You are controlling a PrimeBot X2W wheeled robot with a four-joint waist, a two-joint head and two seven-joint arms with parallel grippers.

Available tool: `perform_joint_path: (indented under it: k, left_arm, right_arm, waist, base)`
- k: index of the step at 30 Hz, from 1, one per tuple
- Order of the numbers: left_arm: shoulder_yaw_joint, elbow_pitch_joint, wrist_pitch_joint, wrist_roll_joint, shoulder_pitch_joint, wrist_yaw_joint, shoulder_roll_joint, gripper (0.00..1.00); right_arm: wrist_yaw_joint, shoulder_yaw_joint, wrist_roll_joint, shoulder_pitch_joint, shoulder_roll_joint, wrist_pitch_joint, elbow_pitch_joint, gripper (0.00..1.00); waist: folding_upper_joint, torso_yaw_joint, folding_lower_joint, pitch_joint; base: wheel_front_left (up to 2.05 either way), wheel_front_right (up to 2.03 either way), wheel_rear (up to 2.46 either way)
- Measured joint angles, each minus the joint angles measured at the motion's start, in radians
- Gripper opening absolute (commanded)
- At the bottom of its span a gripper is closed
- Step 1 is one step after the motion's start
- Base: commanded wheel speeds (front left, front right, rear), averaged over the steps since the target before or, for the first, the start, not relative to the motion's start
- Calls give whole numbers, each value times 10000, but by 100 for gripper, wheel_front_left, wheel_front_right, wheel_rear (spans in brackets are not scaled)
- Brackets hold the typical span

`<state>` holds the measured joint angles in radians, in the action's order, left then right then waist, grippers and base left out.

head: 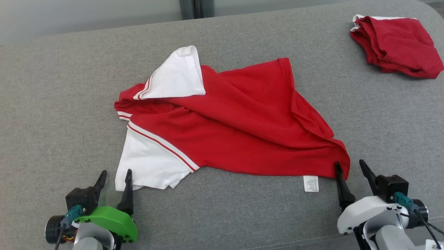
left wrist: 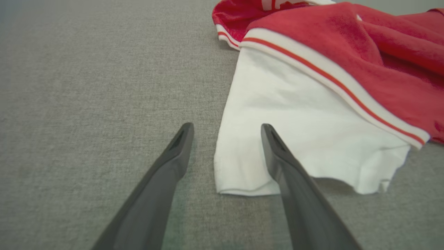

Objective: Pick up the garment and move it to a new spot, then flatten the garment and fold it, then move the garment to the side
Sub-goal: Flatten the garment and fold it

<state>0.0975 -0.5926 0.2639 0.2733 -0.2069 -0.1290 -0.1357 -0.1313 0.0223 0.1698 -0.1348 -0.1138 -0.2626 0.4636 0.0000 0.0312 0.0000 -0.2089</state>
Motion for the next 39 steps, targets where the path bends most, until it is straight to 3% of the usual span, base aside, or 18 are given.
perform_joint_path:
  k: [9,10,11,12,13,14,20,29,35,39]
  left_arm:
    - [370,-700,21,219,-159,0,2,100]
    - [485,-798,27,268,-162,0,13,100]
    - [616,-909,29,341,-180,2,42,100]
    - [713,-970,33,399,-214,2,46,49]
    - [817,-1047,48,470,-266,2,56,38]
    - [932,-1116,50,523,-323,2,59,0]
    - [1267,-1110,15,924,-447,0,117,0]
    - [1087,679,2,1183,-916,0,-268,0]
    - [1620,1325,-226,1419,-2627,0,-871,0]
    - [1923,1572,-872,1831,-4719,-2,-1335,0]
  right_arm:
    - [8,337,458,-337,309,-33,1185,100]
    - [8,424,602,-367,334,-33,1239,94]
    - [10,527,748,-387,341,-35,1281,46]
    - [12,650,851,-398,343,-35,1290,0]
    - [12,800,959,-403,368,-36,1271,0]
    - [12,938,1068,-405,405,-36,1250,0]
    - [8,1283,1325,-375,359,-13,782,0]
    - [8,1584,1540,-736,-169,-13,-917,0]
    - [8,2186,2142,-2322,-763,-8,-1254,0]
    - [8,2499,2780,-4307,-1139,430,-1122,0]
  waist:
    - [0,107,0,-187]
    - [0,99,0,-181]
    - [0,91,0,-172]
    - [0,82,0,-163]
    - [0,68,0,-153]
    - [0,54,0,-140]
    - [0,20,0,18]
    - [0,46,0,242]
    - [0,37,0,-2]
    - [0,31,0,-442]
  base:
    - [0,0,0]
    - [0,0,0]
    - [0,0,0]
    - [0,0,0]
    - [0,0,0]
    - [0,0,0]
    - [0,0,0]
    - [0,0,0]
    - [0,0,0]
    - [0,0,0]
